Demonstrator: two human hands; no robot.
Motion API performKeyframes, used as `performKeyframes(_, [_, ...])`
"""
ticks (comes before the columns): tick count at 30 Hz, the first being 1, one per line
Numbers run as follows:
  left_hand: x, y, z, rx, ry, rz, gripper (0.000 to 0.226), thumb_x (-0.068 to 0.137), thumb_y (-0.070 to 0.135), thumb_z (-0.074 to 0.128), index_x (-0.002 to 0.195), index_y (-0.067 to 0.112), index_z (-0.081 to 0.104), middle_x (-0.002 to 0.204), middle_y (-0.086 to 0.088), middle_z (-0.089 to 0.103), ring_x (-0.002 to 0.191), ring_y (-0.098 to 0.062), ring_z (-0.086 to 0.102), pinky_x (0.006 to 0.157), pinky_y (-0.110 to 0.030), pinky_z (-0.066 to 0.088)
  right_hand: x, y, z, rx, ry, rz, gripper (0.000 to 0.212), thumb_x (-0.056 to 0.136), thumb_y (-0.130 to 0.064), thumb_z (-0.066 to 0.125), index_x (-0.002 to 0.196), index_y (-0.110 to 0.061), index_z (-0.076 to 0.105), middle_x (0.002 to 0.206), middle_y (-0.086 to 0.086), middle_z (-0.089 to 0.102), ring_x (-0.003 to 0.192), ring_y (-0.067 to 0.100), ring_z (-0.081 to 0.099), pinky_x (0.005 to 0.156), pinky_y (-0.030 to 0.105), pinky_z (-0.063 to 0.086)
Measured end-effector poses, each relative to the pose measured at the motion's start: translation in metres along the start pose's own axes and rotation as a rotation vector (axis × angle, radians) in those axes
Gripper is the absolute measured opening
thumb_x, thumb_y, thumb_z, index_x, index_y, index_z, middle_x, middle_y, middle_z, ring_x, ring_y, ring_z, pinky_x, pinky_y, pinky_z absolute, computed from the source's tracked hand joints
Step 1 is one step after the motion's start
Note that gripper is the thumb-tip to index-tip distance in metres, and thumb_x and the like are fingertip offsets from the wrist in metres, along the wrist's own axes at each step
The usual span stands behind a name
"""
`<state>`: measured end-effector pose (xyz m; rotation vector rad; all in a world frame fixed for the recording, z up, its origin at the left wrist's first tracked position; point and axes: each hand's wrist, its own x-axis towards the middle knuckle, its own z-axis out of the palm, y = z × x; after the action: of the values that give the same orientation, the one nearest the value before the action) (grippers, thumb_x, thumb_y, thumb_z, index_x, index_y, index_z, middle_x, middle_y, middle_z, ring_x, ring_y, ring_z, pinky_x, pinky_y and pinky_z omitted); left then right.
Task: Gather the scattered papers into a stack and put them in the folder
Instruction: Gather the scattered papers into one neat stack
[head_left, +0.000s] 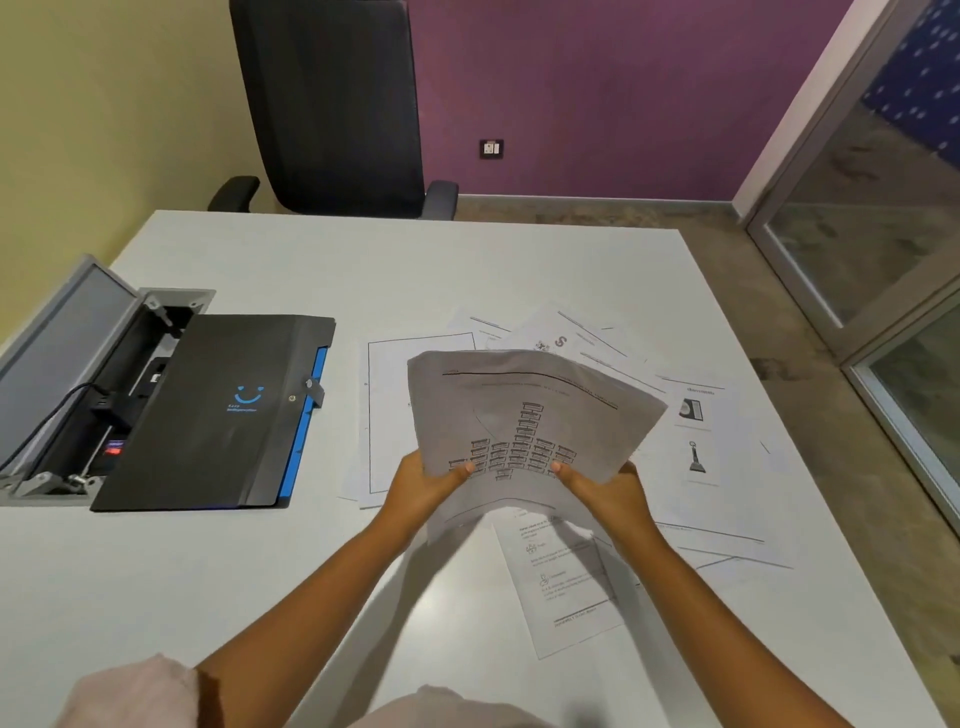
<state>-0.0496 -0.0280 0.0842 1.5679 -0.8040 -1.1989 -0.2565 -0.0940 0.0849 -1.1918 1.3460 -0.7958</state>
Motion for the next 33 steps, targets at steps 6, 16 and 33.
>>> performKeyframes(6, [0.000, -0.025, 0.007, 0.020, 0.088, -0.116, 0.037, 0.085, 0.013, 0.062, 0.121, 0.004, 0.057, 0.121, -0.014, 0.062, 0.110, -0.029, 0.059, 0.092, -0.032, 0.046, 0.001, 0.028, 0.012, -0.159, -0.040, 0.074, 0.038, 0.083, -0.012, 0.068, 0.118, 0.001, 0.058, 0.115, 0.015, 0.065, 0.095, 0.018, 0.058, 0.081, 0.023, 0.045])
performKeyframes(16, [-0.009, -0.042, -0.046, -0.031, 0.349, -0.142, 0.034, 0.089, 0.019, 0.058, 0.120, 0.006, 0.054, 0.107, -0.007, 0.060, 0.092, -0.027, 0.058, 0.082, -0.036, 0.049, 0.008, 0.012, 0.042, -0.095, -0.234, -0.010, 0.018, 0.089, -0.024, 0.061, 0.106, -0.029, 0.057, 0.084, -0.020, 0.063, 0.080, -0.007, 0.064, 0.068, 0.007, 0.048])
performKeyframes(33, [-0.016, -0.085, -0.096, -0.008, 0.404, -0.334, 0.034, 0.086, 0.020, 0.062, 0.118, 0.009, 0.055, 0.098, -0.007, 0.060, 0.071, -0.013, 0.059, 0.053, -0.023, 0.046, 0.048, 0.040, 0.037, -0.184, -0.095, 0.335, 0.031, 0.091, -0.008, 0.052, 0.122, -0.008, 0.053, 0.105, 0.013, 0.063, 0.069, 0.014, 0.061, 0.060, 0.024, 0.048])
